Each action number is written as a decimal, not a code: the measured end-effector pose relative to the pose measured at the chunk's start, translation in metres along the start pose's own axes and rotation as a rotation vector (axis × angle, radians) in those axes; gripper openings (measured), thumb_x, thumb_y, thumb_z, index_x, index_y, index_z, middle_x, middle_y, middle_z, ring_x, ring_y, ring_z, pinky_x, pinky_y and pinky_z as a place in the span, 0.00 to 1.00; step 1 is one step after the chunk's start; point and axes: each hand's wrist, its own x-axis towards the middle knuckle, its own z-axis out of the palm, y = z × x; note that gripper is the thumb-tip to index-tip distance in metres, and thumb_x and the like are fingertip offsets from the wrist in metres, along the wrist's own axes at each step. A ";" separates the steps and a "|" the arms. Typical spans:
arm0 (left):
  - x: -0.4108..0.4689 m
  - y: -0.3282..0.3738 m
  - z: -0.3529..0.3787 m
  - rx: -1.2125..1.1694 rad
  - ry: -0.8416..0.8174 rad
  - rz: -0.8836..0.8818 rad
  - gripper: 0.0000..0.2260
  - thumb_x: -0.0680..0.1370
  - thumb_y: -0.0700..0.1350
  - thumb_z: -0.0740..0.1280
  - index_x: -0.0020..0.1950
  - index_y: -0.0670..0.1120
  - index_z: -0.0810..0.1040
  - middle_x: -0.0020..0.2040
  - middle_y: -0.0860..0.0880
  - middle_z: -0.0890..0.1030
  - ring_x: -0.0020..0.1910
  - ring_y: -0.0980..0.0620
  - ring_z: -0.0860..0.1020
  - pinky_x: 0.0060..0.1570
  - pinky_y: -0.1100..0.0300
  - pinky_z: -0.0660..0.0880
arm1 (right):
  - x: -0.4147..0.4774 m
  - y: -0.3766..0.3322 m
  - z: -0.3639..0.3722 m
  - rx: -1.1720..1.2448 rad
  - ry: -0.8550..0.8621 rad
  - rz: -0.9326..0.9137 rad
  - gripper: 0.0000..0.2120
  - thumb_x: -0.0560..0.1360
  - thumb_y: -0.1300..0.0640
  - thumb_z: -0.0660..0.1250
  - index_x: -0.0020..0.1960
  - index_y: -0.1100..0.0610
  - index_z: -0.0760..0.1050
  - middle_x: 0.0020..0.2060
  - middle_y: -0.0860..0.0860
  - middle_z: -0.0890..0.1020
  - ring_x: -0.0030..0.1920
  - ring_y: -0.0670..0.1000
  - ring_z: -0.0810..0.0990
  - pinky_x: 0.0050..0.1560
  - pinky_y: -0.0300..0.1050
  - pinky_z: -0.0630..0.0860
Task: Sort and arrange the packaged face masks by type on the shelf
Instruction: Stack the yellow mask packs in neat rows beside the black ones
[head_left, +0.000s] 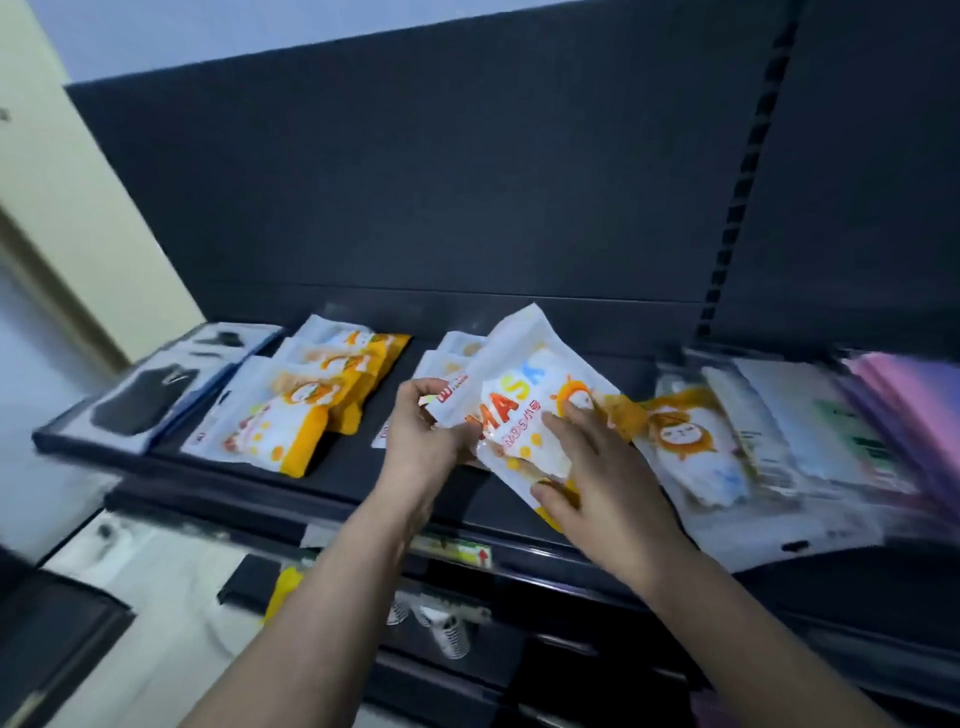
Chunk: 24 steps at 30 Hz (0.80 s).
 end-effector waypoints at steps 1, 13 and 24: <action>0.002 -0.001 -0.017 0.035 0.021 -0.011 0.21 0.71 0.28 0.70 0.57 0.47 0.69 0.53 0.42 0.81 0.45 0.46 0.82 0.33 0.55 0.80 | 0.005 -0.008 0.008 0.019 -0.003 -0.023 0.30 0.74 0.46 0.66 0.72 0.53 0.62 0.74 0.53 0.62 0.74 0.54 0.58 0.68 0.56 0.66; 0.036 -0.007 -0.086 1.162 -0.369 0.295 0.43 0.71 0.50 0.75 0.78 0.60 0.51 0.80 0.50 0.46 0.78 0.43 0.49 0.71 0.46 0.62 | 0.027 -0.056 0.060 0.004 -0.205 -0.003 0.24 0.78 0.49 0.61 0.72 0.41 0.60 0.76 0.44 0.54 0.76 0.47 0.46 0.74 0.58 0.47; 0.075 -0.001 -0.097 1.214 -0.531 0.055 0.63 0.59 0.62 0.80 0.79 0.53 0.38 0.79 0.48 0.48 0.77 0.42 0.50 0.73 0.46 0.60 | 0.028 -0.084 0.073 0.173 -0.085 0.400 0.50 0.61 0.27 0.63 0.76 0.45 0.48 0.76 0.48 0.38 0.75 0.57 0.38 0.72 0.58 0.55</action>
